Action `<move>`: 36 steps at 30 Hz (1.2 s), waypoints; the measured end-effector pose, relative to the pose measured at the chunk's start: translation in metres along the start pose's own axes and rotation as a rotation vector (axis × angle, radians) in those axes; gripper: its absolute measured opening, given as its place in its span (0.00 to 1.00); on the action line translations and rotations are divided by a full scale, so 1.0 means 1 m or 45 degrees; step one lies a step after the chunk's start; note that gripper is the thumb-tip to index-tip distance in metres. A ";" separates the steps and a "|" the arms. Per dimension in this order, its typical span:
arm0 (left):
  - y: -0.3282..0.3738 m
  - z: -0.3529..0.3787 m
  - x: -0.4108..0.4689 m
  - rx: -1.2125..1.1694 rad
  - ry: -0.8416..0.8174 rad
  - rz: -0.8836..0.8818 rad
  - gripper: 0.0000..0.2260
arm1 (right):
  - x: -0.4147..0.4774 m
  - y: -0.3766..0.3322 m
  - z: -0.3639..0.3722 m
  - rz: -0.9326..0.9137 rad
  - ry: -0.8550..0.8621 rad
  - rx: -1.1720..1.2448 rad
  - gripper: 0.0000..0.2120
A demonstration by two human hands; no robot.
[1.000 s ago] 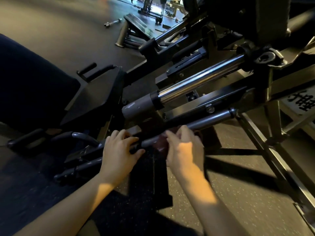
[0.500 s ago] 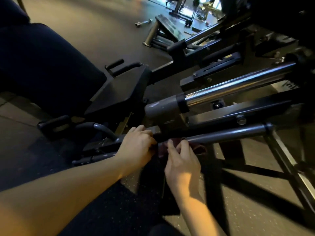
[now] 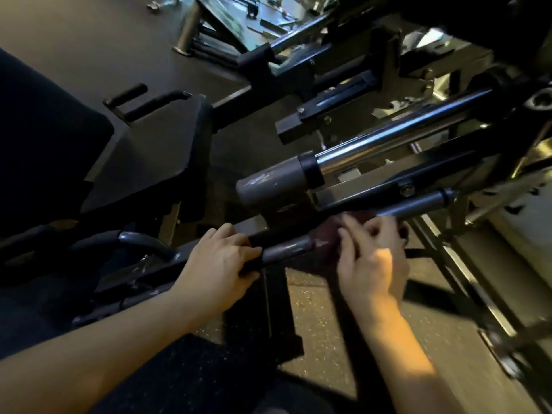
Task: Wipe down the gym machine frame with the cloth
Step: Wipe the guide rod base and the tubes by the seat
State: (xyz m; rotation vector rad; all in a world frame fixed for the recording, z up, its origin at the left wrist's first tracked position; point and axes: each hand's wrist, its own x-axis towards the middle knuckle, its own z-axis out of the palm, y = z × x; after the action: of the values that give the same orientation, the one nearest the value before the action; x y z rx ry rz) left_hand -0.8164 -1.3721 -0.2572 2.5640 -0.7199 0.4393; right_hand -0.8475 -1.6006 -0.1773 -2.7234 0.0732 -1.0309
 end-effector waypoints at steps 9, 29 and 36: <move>-0.042 -0.009 0.007 -0.235 -0.125 0.301 0.18 | -0.052 -0.062 0.056 0.109 0.136 -0.065 0.12; -0.095 -0.008 0.005 -0.046 -0.033 0.394 0.28 | -0.129 -0.120 0.133 0.150 0.264 0.285 0.14; -0.115 -0.017 0.003 -0.015 -0.081 0.339 0.33 | -0.071 -0.068 0.083 0.289 0.499 0.184 0.12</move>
State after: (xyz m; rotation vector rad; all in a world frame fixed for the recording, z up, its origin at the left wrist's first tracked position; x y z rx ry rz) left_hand -0.7538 -1.2766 -0.2788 2.4887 -1.0897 0.4365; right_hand -0.8484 -1.5098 -0.2676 -2.2871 0.3490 -1.4188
